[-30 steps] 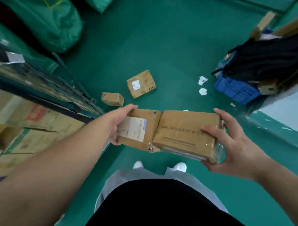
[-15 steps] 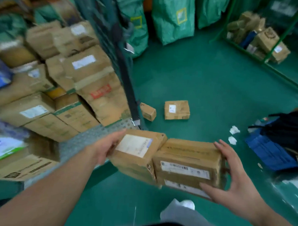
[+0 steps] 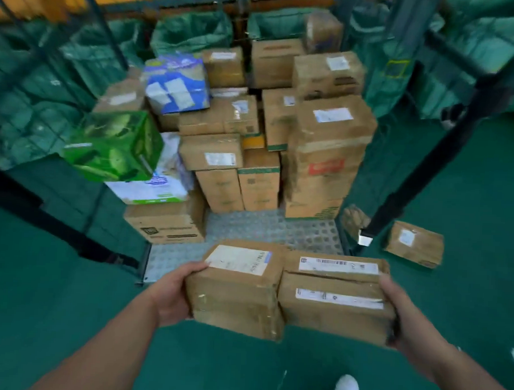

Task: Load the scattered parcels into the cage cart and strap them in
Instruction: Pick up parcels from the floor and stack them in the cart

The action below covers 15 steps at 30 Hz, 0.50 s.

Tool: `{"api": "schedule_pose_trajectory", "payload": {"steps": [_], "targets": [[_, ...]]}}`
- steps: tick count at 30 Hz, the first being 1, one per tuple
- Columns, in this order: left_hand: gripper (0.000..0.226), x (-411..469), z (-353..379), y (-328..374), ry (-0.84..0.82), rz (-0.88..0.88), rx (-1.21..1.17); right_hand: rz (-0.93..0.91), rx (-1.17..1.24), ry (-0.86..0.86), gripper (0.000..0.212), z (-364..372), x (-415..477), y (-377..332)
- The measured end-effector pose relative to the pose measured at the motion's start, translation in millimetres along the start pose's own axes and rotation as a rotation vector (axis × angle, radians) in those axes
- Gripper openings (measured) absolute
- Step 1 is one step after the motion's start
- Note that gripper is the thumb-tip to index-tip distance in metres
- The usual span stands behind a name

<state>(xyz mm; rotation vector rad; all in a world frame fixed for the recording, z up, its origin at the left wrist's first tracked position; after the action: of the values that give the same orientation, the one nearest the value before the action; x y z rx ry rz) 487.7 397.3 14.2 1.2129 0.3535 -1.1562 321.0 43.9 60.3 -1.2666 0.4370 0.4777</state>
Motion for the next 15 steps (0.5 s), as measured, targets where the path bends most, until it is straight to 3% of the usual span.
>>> {"api": "schedule_pose_trajectory", "payload": {"steps": [3, 6, 11, 15], "targets": [[0.056, -5.7, -45.4, 23.5, 0.06, 0.031, -0.106, 0.073, -0.067, -0.239, 0.111, 32.9, 31.7, -28.6], [0.054, 3.2, -66.4, 51.9, 0.082, 0.066, -0.21, 0.114, -0.303, -0.336, 0.134, 38.0, 76.1, -58.4], [0.051, 31.8, -90.4, 111.0, 0.192, 0.188, -0.314, 0.064, -0.309, -0.222, 0.112, 30.3, 198.1, -122.6], [0.044, 32.8, -114.7, 157.9, 0.225, 0.28, -0.401, 0.214, -0.103, -0.149, 0.093, 33.5, 280.7, -155.6]]}}
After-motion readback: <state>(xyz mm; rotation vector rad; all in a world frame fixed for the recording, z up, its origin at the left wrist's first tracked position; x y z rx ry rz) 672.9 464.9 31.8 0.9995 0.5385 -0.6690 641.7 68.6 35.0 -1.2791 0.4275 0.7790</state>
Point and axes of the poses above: each hand's wrist, its own x-axis towards the middle knuckle, its own z-axis out of the palm, y = z × x, the point moved 10 cm from there along x, towards the middle knuckle, and after that the axes turned 15 degrees about -y, right-handed, at the moved point
